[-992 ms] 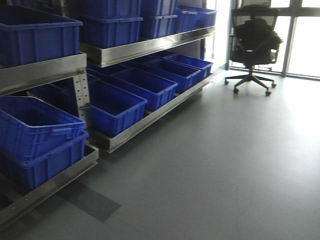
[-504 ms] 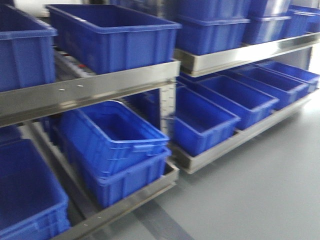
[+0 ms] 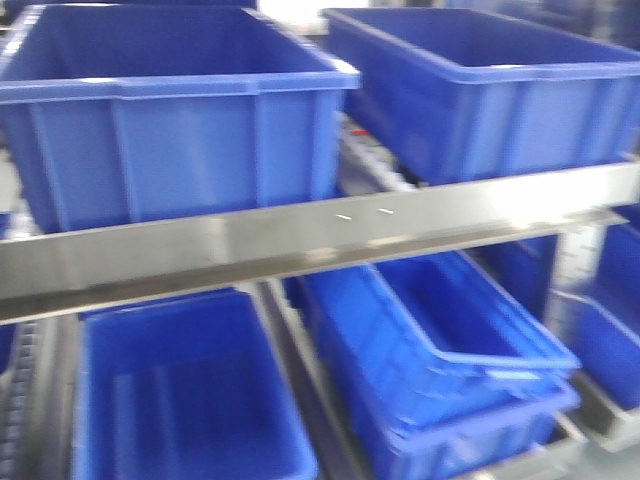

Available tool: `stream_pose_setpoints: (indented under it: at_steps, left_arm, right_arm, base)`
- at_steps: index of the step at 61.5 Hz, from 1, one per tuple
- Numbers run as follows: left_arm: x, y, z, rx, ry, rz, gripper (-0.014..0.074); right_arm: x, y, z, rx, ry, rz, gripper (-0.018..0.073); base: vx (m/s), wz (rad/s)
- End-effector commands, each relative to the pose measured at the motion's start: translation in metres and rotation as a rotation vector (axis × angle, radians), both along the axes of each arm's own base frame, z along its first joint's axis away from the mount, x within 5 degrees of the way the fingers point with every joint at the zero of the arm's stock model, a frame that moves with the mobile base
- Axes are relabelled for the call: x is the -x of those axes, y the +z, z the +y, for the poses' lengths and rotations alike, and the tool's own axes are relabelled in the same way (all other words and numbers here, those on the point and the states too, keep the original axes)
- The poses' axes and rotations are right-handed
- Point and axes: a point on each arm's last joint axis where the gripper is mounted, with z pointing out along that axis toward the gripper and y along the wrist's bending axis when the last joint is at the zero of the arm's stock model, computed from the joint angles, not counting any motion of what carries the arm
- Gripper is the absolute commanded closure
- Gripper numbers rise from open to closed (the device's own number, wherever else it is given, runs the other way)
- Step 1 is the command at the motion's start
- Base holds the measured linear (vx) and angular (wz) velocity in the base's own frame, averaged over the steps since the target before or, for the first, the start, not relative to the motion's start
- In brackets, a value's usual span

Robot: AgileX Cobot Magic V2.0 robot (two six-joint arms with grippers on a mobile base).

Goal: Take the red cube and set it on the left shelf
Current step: 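Approach the rack and bring the red cube over a blue bin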

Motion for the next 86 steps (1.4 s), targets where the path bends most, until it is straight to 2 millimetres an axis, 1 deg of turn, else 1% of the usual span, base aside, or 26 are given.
stream_pose_setpoints:
  at_steps: [1,21,44,86]
  left_arm:
    - [-0.0009,0.0004,-0.0002,0.005,-0.004,-0.062,0.0491]
    - [-0.0009,0.0004,-0.0002,0.005,-0.004,-0.062,0.0491]
    - [-0.0009,0.0004,-0.0002,0.005,-0.004,-0.062,0.0491]
    - [-0.0009,0.0004,-0.0002,0.005,-0.004,-0.062,0.0491]
  right_arm:
    - [-0.0006,0.0184,0.0006,-0.035,0.008,-0.118,0.0510]
    - [-0.0006,0.0184,0.0006,-0.035,0.008,-0.118,0.0510]
    - [-0.0006,0.0184,0.0006,-0.035,0.008,-0.118,0.0510]
    - [-0.0006,0.0184,0.0006,-0.035,0.008,-0.118,0.0510]
  base:
    - [0.33,0.50]
    - [0.26,0.54]
    - [0.13,0.32]
    - [0.02,0.01]
